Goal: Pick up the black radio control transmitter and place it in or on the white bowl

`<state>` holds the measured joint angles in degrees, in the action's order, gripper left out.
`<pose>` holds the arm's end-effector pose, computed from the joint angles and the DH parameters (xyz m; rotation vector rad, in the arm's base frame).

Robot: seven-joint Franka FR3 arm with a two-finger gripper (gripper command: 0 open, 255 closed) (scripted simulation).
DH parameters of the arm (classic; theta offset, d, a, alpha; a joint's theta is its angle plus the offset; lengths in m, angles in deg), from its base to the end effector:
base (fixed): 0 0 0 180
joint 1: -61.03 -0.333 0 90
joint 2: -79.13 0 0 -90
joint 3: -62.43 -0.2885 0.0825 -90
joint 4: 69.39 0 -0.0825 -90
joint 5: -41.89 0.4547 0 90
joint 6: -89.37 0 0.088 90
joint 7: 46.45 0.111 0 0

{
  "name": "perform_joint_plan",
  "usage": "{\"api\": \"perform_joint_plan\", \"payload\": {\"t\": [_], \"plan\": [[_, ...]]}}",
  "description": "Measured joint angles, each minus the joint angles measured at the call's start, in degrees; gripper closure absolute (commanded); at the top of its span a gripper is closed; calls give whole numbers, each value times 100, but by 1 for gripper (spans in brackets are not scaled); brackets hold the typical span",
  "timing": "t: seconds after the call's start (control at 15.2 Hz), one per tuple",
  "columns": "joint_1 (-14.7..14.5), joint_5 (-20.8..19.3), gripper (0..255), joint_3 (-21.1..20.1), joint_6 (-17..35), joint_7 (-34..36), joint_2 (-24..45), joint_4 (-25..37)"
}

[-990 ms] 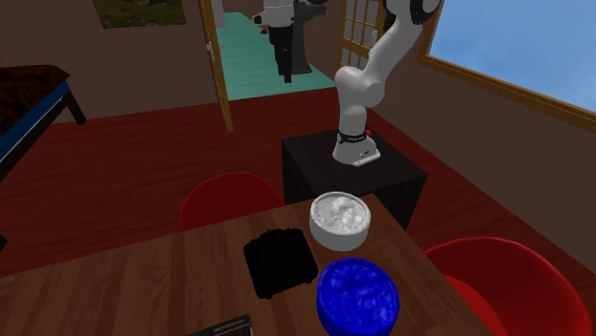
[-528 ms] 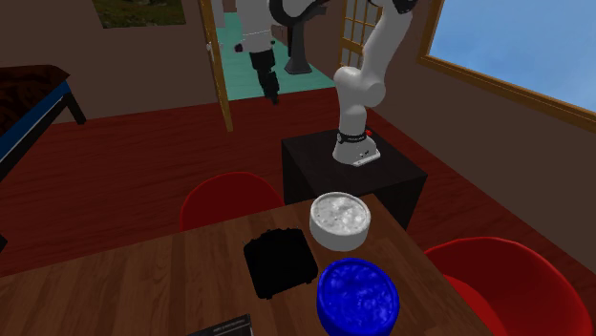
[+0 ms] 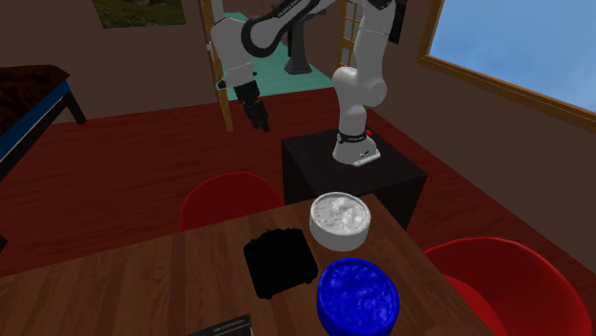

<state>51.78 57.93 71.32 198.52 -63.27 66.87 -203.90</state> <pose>0.5098 0.0260 0.3334 -2.8024 -0.2581 0.2689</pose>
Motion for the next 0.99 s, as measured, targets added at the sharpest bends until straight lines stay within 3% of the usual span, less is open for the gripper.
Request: {"api": "perform_joint_plan", "payload": {"t": [0.53,0.99], "plan": [[-298,1130,0,-115,145,-1289,1835,883],[-325,1861,0,-492,-102,-2184,3414,2015]]}}
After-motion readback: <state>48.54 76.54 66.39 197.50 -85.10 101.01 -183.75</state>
